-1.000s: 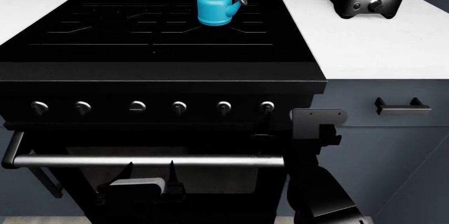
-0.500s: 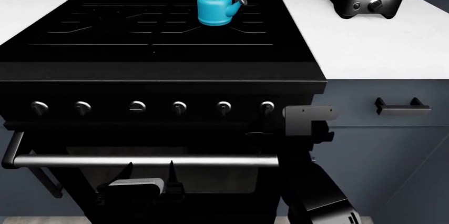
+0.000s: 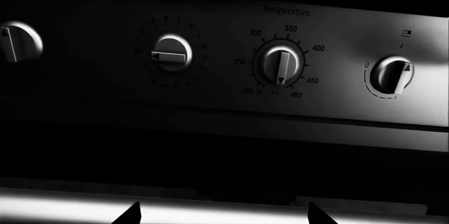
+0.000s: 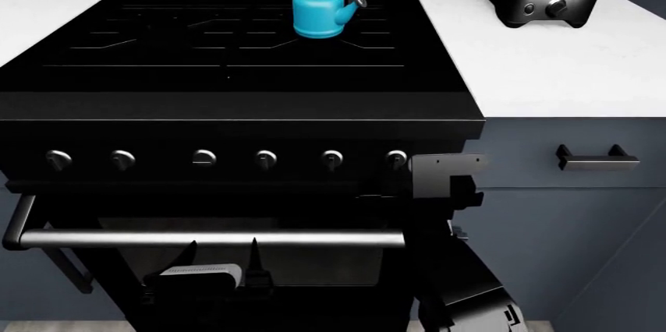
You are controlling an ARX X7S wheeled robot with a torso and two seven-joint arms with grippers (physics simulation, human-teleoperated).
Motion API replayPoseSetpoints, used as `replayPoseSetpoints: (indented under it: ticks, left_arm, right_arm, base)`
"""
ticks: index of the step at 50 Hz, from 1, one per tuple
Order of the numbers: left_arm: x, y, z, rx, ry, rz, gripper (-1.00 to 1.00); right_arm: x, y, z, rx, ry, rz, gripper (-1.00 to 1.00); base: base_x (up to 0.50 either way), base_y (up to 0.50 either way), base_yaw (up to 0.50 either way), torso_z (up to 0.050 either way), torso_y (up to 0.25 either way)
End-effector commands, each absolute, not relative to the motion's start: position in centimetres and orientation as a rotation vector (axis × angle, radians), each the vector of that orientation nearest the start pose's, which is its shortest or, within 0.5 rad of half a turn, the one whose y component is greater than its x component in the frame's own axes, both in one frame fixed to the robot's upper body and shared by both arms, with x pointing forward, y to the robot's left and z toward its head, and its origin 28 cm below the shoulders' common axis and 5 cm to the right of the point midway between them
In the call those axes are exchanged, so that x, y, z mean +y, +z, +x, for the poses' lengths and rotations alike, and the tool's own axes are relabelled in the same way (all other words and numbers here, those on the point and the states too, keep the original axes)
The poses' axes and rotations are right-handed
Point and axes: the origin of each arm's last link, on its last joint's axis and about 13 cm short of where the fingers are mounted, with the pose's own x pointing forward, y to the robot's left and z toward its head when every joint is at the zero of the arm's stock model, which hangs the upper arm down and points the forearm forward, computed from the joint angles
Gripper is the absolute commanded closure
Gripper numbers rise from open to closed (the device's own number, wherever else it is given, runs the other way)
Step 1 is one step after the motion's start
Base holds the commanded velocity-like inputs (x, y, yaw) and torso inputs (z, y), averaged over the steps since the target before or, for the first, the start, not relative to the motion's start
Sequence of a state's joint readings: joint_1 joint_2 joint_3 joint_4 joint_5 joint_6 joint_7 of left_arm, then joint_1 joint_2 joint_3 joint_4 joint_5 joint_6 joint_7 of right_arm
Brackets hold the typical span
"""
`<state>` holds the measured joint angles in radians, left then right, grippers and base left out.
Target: Turn on the front right burner of the stove.
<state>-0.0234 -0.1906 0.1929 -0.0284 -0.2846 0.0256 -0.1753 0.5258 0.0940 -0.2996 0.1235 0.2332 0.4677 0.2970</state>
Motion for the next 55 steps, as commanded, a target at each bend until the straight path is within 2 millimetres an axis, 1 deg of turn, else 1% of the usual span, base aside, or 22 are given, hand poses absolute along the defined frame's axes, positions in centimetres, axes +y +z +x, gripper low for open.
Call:
replayPoseSetpoints:
  ticks: [1, 22, 55]
  left_arm:
    - [21.2, 1.1, 21.1, 0.031, -0.007, -0.092, -1.0]
    - [21.3, 0.9, 21.1, 0.031, -0.013, -0.097, -1.0]
    - [21.3, 0.8, 21.0, 0.031, -0.017, -0.093, -1.0]
  right_arm:
    - [-5.8, 8.7, 31.4, 0.111, 0.013, -0.042, -1.0]
    - [-5.7, 8.7, 32.1, 0.113, -0.008, -0.048, -1.0]
    - [-5.6, 8.0, 33.1, 0.134, -0.013, -0.053, -1.0]
  base:
    - [0.0, 0.0, 0.0, 0.0, 0.0]
    - [0.0, 0.0, 0.0, 0.0, 0.0]
    - [0.0, 0.0, 0.0, 0.0, 0.0]
